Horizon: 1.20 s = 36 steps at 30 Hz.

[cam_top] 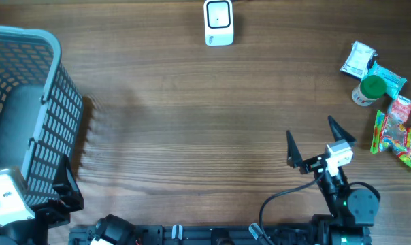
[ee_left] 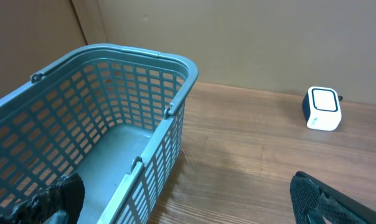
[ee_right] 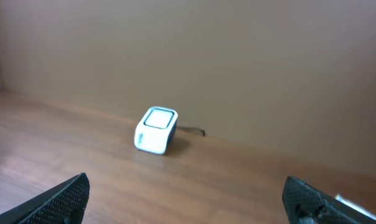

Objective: Scan the item barcode

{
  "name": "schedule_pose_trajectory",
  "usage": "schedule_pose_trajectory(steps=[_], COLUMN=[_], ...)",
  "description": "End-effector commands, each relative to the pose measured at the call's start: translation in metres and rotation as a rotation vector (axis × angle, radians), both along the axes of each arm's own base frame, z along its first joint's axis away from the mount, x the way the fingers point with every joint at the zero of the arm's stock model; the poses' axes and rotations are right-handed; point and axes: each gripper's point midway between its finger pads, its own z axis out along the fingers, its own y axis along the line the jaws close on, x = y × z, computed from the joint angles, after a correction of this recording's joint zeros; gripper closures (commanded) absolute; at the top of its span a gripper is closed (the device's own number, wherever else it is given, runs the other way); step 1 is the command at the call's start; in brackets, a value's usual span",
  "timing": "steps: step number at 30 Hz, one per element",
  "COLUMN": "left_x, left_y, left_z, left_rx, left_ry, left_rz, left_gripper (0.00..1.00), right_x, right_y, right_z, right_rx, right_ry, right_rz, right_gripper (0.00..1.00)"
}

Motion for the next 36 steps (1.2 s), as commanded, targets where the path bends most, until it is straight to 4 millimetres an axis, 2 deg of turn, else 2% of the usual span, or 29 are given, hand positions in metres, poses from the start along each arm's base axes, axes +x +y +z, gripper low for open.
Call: schedule_pose_trajectory(steps=[1,3,22,23,24,26,27,32,36], left_x=[0.000,0.000,0.000,-0.002,-0.004,-0.003,-0.006,-0.005,0.027], left_y=[0.001,0.001,0.001,0.002,-0.006,-0.033,-0.040,-0.034,-0.053], left_z=[0.002,0.002,0.001,-0.003,-0.012,-0.018,-0.020,-0.022,-0.066], left_rx=[0.011,0.011,0.012,0.021,0.014,-0.051,-0.076,-0.237,-0.291], left_ry=[-0.003,-0.003,-0.002,0.019,0.060,0.083,0.085,-0.075,-0.203], left_rz=[0.004,0.004,0.004,0.004,-0.047,-0.193,-0.228,-0.106,-0.163], left_gripper=[0.00,0.00,0.00,0.00,0.00,0.00,0.00,0.00,0.00], right_x=[0.005,0.005,0.005,0.005,0.005,0.005,0.005,0.005,0.005], right_y=[-0.008,-0.009,-0.008,-0.008,-0.008,-0.008,-0.008,-0.008,-0.008], right_z=[-0.021,-0.026,-0.026,-0.026,-0.026,-0.026,-0.026,-0.026,-0.026], right_rx=[0.043,0.042,0.042,0.042,0.042,0.042,0.042,0.042,0.042], right_ry=[0.056,0.078,0.079,0.079,0.079,0.079,0.079,0.079,0.079], right_rz=[-0.051,-0.052,-0.051,-0.051,-0.051,-0.051,-0.051,-0.051,-0.051], right_gripper=[0.00,0.00,0.00,0.00,0.00,0.00,0.00,0.00,0.00])
